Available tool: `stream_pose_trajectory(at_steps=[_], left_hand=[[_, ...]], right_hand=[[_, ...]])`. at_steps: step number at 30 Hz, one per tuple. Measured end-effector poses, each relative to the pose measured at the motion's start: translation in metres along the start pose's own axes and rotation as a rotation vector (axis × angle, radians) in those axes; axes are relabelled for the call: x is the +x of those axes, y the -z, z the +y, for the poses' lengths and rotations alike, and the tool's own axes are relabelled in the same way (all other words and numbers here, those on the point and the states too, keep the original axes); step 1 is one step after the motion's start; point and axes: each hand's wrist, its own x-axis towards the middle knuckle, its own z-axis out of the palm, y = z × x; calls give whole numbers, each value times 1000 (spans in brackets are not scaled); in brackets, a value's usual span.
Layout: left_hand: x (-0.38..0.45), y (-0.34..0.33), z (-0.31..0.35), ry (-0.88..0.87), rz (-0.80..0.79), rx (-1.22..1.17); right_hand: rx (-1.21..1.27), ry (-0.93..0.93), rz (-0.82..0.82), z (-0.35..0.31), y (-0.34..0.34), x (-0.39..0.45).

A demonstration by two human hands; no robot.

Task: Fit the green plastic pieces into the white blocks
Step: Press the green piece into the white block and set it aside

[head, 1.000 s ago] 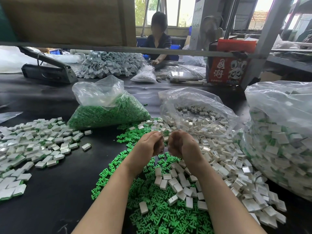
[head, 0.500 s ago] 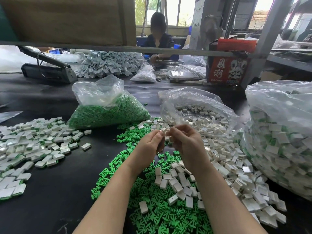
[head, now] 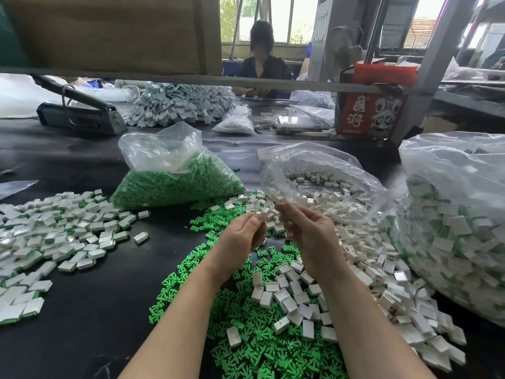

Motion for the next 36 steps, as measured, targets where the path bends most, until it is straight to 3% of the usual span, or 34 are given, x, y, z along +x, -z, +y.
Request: stream_pose_trajectory(at_steps=[23, 31, 36], left_hand=[[-4, -12, 9, -152, -4, 153], [-6, -13, 11, -141, -10, 157], [-5, -12, 10, -116, -16, 118]], right_hand=[[-9, 87, 64, 7, -11, -3], [-135, 112, 53, 5, -8, 0], [-360, 119, 4, 7, -8, 3]])
